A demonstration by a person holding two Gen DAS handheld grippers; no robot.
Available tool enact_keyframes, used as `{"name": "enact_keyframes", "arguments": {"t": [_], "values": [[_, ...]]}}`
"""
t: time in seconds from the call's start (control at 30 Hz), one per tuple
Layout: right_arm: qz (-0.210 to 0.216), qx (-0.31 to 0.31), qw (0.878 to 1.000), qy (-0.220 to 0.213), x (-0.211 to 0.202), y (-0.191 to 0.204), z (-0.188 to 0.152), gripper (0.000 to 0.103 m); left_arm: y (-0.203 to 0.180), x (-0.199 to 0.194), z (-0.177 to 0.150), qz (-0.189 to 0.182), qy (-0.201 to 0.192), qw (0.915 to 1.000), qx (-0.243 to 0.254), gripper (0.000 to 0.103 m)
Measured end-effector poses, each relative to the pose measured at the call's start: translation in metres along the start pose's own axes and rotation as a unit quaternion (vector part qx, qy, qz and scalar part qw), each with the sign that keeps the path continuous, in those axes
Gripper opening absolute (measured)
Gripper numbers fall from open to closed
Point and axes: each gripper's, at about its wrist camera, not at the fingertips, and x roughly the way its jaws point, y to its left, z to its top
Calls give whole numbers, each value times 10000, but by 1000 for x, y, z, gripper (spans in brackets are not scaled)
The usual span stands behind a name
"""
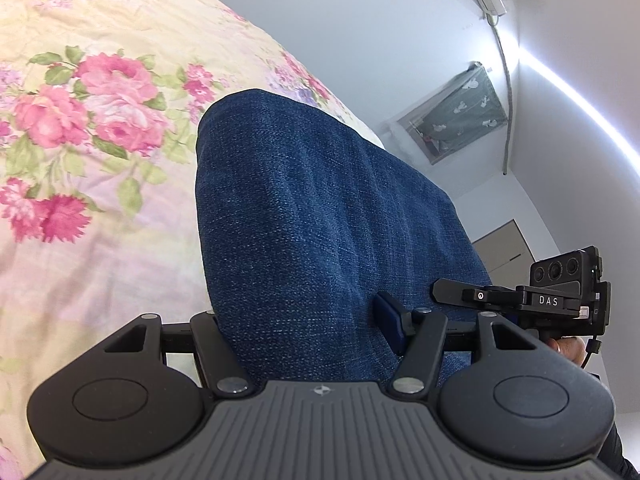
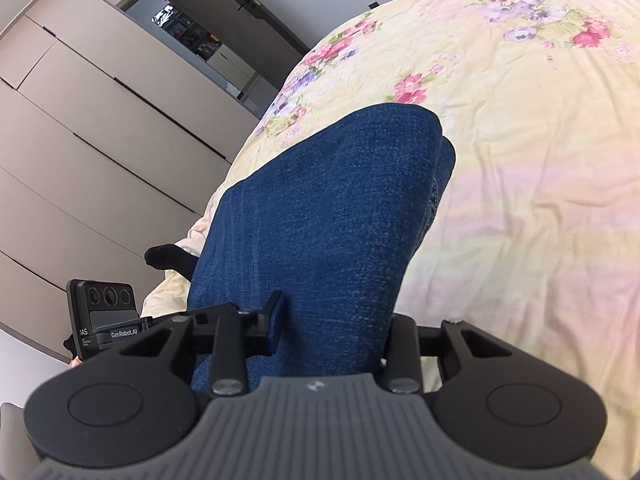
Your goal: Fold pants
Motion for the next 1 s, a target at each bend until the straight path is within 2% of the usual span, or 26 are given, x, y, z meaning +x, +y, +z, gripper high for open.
{"name": "enact_keyframes", "arguments": {"t": [0.23, 0.53, 0.77, 1.0], "values": [[57, -105, 9997, 207, 53, 22, 21, 31, 35, -17, 19, 146, -131, 9997, -158, 70], [180, -271, 9989, 332, 111, 48, 63, 31, 68, -35, 57, 281, -332, 9987, -257, 70], [219, -374, 9983, 382, 144, 69, 97, 31, 84, -46, 87, 400, -462, 9978, -272, 70], [190, -505, 9978, 396, 159, 87, 120, 31, 96, -56, 117, 382, -556, 9975, -226, 70]]}}
